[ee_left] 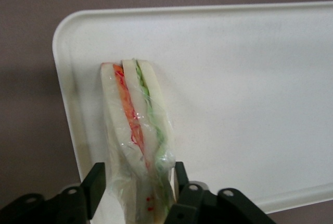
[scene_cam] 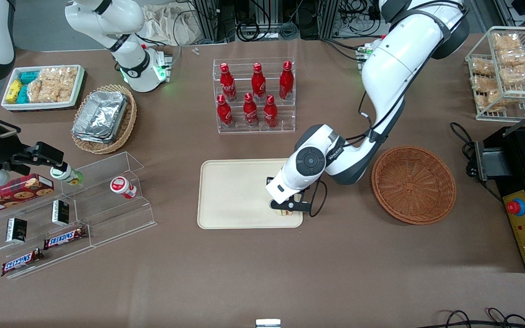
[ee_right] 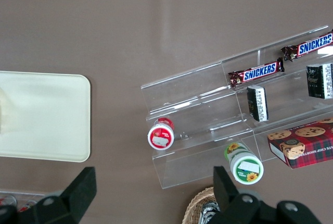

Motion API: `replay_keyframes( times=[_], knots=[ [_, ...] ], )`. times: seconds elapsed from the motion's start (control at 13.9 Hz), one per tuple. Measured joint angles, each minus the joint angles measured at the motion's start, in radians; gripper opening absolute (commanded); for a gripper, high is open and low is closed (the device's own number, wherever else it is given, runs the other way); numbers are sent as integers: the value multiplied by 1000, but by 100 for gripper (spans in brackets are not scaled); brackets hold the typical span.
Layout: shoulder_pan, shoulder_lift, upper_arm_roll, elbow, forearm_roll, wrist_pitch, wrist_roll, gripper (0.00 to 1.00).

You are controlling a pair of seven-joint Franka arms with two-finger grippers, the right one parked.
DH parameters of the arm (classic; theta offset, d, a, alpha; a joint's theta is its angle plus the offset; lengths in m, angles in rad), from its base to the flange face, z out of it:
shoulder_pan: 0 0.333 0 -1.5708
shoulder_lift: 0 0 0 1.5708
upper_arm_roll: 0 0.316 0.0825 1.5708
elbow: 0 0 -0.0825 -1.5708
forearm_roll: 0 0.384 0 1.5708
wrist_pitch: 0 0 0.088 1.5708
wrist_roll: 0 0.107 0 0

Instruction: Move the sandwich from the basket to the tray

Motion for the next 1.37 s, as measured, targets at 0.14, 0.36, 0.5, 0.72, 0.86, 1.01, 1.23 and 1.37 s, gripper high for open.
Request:
replay_keyframes(
  times=[0.14,0.36,0.5,0.72,0.86,1.01,1.23,1.37],
  knots=[
    [8,-40,2,13,0,-32,-19,100],
    [78,-170,7,28,3,-182,-34,100],
    [174,-270,9,29,3,-296,-34,100],
    [280,-373,9,28,2,-383,-26,100],
    [306,-416,8,24,2,-422,-28,100],
    [327,-461,8,8,2,-449,-29,100],
    [363,-558,8,-76,-3,-455,-17,100],
    [373,-618,30,-131,-20,-455,18,100]
  ],
)
